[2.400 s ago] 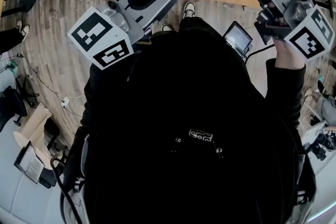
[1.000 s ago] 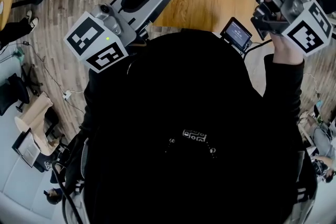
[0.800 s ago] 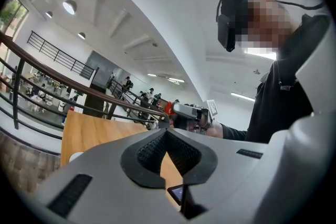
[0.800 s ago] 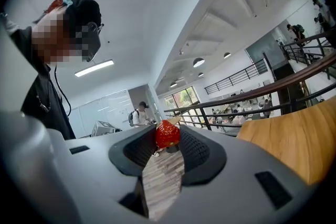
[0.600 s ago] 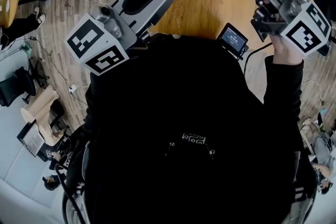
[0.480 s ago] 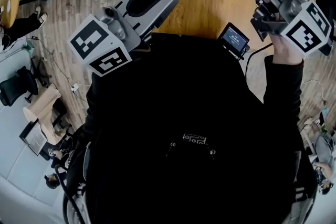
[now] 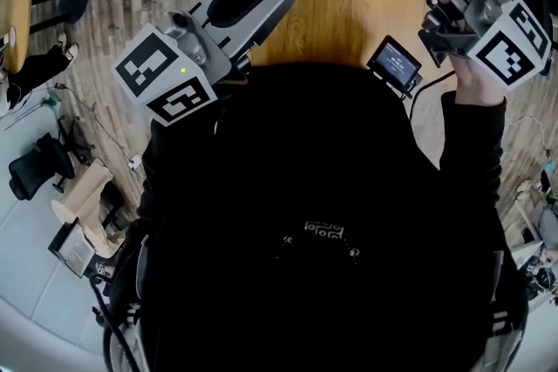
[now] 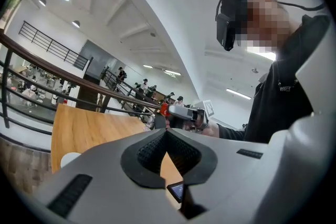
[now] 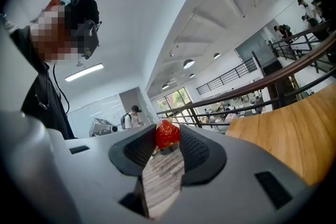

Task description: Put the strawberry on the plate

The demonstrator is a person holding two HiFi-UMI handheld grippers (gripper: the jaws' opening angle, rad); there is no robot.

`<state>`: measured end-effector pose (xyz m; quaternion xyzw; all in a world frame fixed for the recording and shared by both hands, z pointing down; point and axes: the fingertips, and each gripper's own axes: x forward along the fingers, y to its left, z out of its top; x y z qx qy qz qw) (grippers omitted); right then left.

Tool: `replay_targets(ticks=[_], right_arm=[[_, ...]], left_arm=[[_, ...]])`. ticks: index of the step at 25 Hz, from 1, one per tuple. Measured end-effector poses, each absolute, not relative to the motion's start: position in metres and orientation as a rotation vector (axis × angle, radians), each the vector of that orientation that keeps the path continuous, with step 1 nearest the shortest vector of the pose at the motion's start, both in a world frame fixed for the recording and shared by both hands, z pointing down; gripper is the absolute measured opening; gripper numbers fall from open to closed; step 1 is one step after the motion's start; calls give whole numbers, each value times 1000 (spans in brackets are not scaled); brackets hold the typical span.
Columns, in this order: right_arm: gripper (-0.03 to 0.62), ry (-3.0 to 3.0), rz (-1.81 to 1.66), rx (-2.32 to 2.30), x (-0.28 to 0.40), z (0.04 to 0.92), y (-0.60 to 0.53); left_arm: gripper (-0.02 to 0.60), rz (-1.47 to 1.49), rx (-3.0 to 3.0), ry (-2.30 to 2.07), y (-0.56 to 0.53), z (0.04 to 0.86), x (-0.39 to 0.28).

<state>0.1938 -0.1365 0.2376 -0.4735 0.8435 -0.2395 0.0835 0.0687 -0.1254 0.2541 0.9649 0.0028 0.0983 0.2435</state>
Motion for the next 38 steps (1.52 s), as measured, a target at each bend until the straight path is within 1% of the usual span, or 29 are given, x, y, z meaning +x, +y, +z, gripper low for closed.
replay_targets(ticks=[4, 10, 19, 29, 38], right_arm=[[146, 2503, -739, -1454, 193, 238, -138], [146, 2498, -751, -1500, 198, 238, -176], [146, 2523, -755, -1569, 200, 240, -184], [146, 2573, -792, -1608, 201, 263, -199], [146, 2580, -842, -1578, 210, 282, -199]], left_arm=[[0, 270, 2634, 35, -135, 252, 65], [0, 261, 2604, 43, -176, 256, 66], [0, 236, 2588, 71, -180, 266, 64], [0, 224, 2558, 22, -191, 279, 58], [0, 225, 2537, 39, -169, 287, 65]])
